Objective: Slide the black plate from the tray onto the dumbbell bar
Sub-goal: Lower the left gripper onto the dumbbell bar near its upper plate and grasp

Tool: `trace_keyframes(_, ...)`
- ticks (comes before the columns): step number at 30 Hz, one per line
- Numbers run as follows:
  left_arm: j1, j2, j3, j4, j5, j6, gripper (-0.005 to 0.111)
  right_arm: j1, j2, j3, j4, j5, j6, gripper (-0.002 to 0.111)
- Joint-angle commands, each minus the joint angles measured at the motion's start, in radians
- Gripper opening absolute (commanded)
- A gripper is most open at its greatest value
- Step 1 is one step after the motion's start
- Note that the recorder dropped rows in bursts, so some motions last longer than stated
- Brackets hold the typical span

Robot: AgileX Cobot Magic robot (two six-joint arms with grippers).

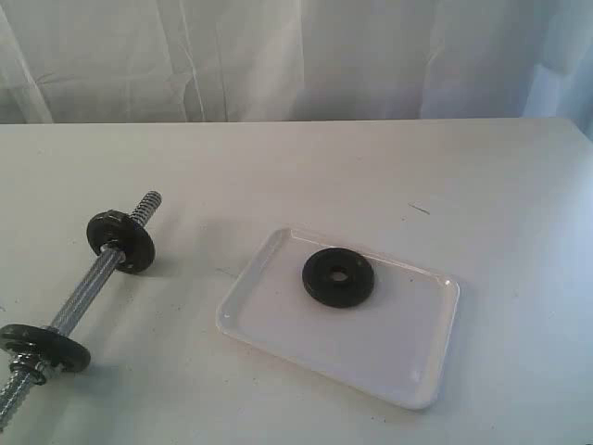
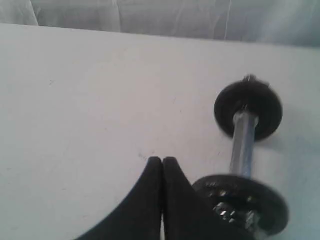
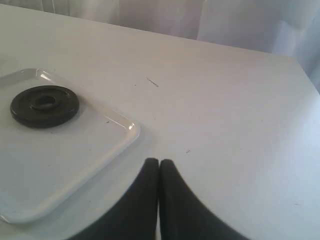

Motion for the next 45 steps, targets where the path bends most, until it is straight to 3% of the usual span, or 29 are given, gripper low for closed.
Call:
trace_keyframes(1,0.001,-0.004,0.004,-0.143,-0.07,-0.238,0.0,-0.003,-0.003,0.001,0.007,-0.007,-0.003,0.0)
trace_keyframes(7,0.001,-0.004,0.004,-0.143,-0.121,-0.48,0.0,-0.003,-0.003,0.001,0.003,-0.007,-0.003,0.0)
trace_keyframes(10,0.001,-0.004,-0.059,-0.08,-0.192,-0.48,0.0,-0.003,-0.003,0.001,0.007,-0.007,-0.003,0.0)
trace_keyframes(13,0.001,0.11,-0.279,0.062,-0.019,-0.442,0.0,-0.003,-0.003,0.001,0.007,-0.007,-0.003,0.0)
trace_keyframes(16,0.001,0.337,-0.525,0.1,0.197,-0.245,0.0,-0.003,-0.003,0.001,0.007,-0.007,-0.003,0.0)
trace_keyframes(20,0.001,0.721,-0.848,-0.018,0.458,0.12,0.0,-0.003,-0.003,0.001,0.007,-0.007,-0.003,0.0)
trace_keyframes(21,0.001,0.878,-0.996,-0.103,0.564,0.237,0.0,-0.003,-0.003,0.001,0.007,-0.007,-0.003,0.0)
trace_keyframes(27,0.001,1.236,-1.227,-0.137,0.722,0.295,0.0,-0.003,-0.003,0.001,0.007,-0.007,-0.003,0.0)
trace_keyframes(29,0.001,1.367,-1.269,-0.152,0.799,0.321,0.01,-0.003,-0.003,0.001,0.007,-0.007,-0.003,0.0)
trace_keyframes(32,-0.019,1.523,-1.276,-0.244,0.859,0.411,0.053,-0.003,-0.003,0.001,0.007,-0.007,-0.003,0.0)
trace_keyframes(34,-0.05,1.598,-1.276,-0.277,0.866,0.441,0.071,-0.003,-0.003,0.001,0.007,-0.007,-0.003,0.0)
trace_keyframes(39,-0.123,1.755,-1.276,-0.357,0.864,0.49,0.078,-0.003,-0.003,0.001,0.007,-0.007,-0.003,0.0)
trace_keyframes(45,-0.129,1.858,-1.276,-0.327,0.777,0.492,0.078,-0.003,-0.003,0.001,0.007,-0.007,-0.003,0.0)
